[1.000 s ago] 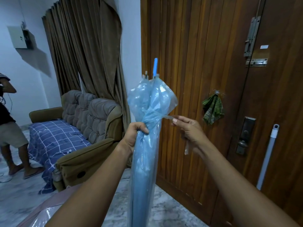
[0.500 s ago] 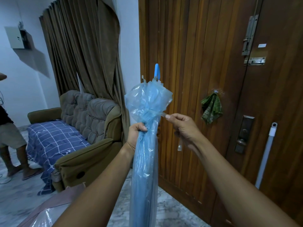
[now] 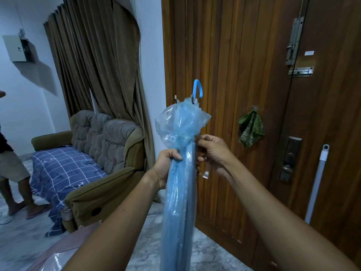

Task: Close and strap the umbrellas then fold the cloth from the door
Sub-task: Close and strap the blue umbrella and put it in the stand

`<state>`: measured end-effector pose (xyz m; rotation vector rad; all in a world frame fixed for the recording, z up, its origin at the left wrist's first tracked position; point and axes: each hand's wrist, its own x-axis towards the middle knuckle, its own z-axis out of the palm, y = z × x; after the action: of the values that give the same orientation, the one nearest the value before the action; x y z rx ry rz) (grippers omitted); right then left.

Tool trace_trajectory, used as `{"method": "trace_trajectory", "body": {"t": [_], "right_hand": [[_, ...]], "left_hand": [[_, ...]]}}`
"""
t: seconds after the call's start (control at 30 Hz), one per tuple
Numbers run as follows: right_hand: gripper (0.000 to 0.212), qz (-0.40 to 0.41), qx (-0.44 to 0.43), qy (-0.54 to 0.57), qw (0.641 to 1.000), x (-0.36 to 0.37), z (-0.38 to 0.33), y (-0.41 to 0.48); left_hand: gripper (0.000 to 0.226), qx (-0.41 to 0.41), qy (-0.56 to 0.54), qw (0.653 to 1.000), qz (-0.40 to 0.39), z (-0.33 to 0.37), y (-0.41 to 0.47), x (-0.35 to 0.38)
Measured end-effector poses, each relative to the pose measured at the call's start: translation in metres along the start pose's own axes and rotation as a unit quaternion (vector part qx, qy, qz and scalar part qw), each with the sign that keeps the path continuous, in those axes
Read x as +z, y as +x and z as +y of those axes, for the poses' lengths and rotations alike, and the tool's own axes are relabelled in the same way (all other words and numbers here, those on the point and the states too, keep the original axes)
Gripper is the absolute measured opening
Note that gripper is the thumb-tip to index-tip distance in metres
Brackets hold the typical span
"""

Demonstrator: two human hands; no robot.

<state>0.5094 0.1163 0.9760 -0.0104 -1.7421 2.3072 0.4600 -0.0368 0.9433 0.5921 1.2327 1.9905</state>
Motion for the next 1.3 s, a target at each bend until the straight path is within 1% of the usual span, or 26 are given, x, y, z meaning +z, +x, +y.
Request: {"method": "trace_trajectory", "body": {"t": [0.03,0.1,0.13,0.2,0.23,0.3,0.33,0.37,0.43,0.5,0.53,0.6,0.67,0.73,0.8,0.9,0.93,0.97,1.03,1.1,1.2,1.23,1.3], "right_hand": [[0.017,0.042,-0.031,-0.033,0.998,0.000,0.001,0.002],[0.021,0.114,-0.079,-0.075,0.987,0.000,0.002,0.006],[0.024,0.140,-0.094,-0.091,0.982,0.000,0.004,0.008],[0.029,0.179,-0.116,-0.128,0.968,-0.001,0.007,0.011],[0.030,0.191,-0.125,-0.141,0.963,0.000,0.007,0.012],[0.029,0.199,-0.132,-0.169,0.956,0.002,0.005,0.011],[0.029,0.196,-0.134,-0.189,0.953,0.003,0.003,0.011],[0.027,0.189,-0.134,-0.210,0.950,0.005,0.003,0.011],[0.023,0.181,-0.133,-0.242,0.944,0.006,0.002,0.014],[0.020,0.170,-0.122,-0.252,0.945,0.007,0.000,0.013],[0.021,0.160,-0.117,-0.251,0.947,0.008,-0.001,0.013],[0.020,0.130,-0.113,-0.246,0.954,0.011,-0.006,0.009],[0.018,0.085,-0.092,-0.231,0.965,0.014,-0.012,0.002],[0.018,0.030,-0.055,-0.219,0.974,0.013,-0.019,-0.003],[0.018,0.004,-0.059,-0.200,0.978,0.011,-0.023,-0.005],[0.014,0.054,-0.122,-0.193,0.972,0.002,-0.025,-0.009],[0.014,0.060,-0.124,-0.194,0.971,-0.001,-0.024,-0.011],[0.013,0.056,-0.106,-0.198,0.973,-0.003,-0.023,-0.013],[0.014,0.040,-0.029,-0.209,0.977,-0.005,-0.018,-0.017],[0.013,0.000,0.041,-0.181,0.983,-0.004,-0.012,-0.021],[0.014,-0.104,0.073,-0.062,0.990,-0.003,-0.006,-0.024],[0.017,-0.132,0.081,-0.041,0.987,-0.003,-0.006,-0.025],[0.023,-0.163,0.095,-0.035,0.981,-0.004,-0.006,-0.024]], "left_hand": [[0.037,0.005,0.026,0.999,0.047,0.001,-0.001,0.002],[0.033,0.016,0.075,0.991,0.111,0.001,0.000,0.000],[0.033,0.030,0.089,0.987,0.128,-0.002,0.001,-0.001],[0.043,0.091,0.100,0.976,0.168,-0.010,0.008,-0.005],[0.044,0.113,0.103,0.970,0.189,-0.014,0.010,-0.006],[0.026,0.135,0.096,0.965,0.205,-0.020,0.009,-0.001],[0.023,0.134,0.091,0.965,0.205,-0.022,0.007,0.002],[0.026,0.137,0.082,0.966,0.204,-0.024,0.006,0.002],[0.033,0.157,0.053,0.970,0.176,-0.026,0.006,0.000],[0.046,0.171,0.028,0.977,0.121,-0.028,0.003,0.002],[0.051,0.169,0.033,0.980,0.100,-0.029,0.002,0.004],[0.062,0.152,0.067,0.984,0.069,-0.031,0.000,0.010],[0.069,0.119,0.075,0.989,0.050,-0.033,-0.001,0.016],[0.064,0.100,0.080,0.989,0.069,-0.034,-0.001,0.017],[0.047,0.093,0.079,0.988,0.092,-0.032,-0.002,0.016],[0.037,0.092,0.040,0.988,0.121,-0.025,-0.005,0.009],[0.034,0.096,0.024,0.988,0.119,-0.023,-0.006,0.006],[0.030,0.097,0.011,0.989,0.112,-0.021,-0.007,0.005],[0.023,0.098,-0.010,0.992,0.081,-0.019,-0.010,0.006],[0.026,0.106,-0.035,0.994,0.023,-0.019,-0.011,0.009],[0.036,0.080,-0.069,0.993,-0.056,-0.017,-0.014,0.012],[0.038,0.069,-0.067,0.993,-0.076,-0.015,-0.015,0.012],[0.043,0.049,-0.063,0.990,-0.112,-0.012,-0.015,0.010]]}}
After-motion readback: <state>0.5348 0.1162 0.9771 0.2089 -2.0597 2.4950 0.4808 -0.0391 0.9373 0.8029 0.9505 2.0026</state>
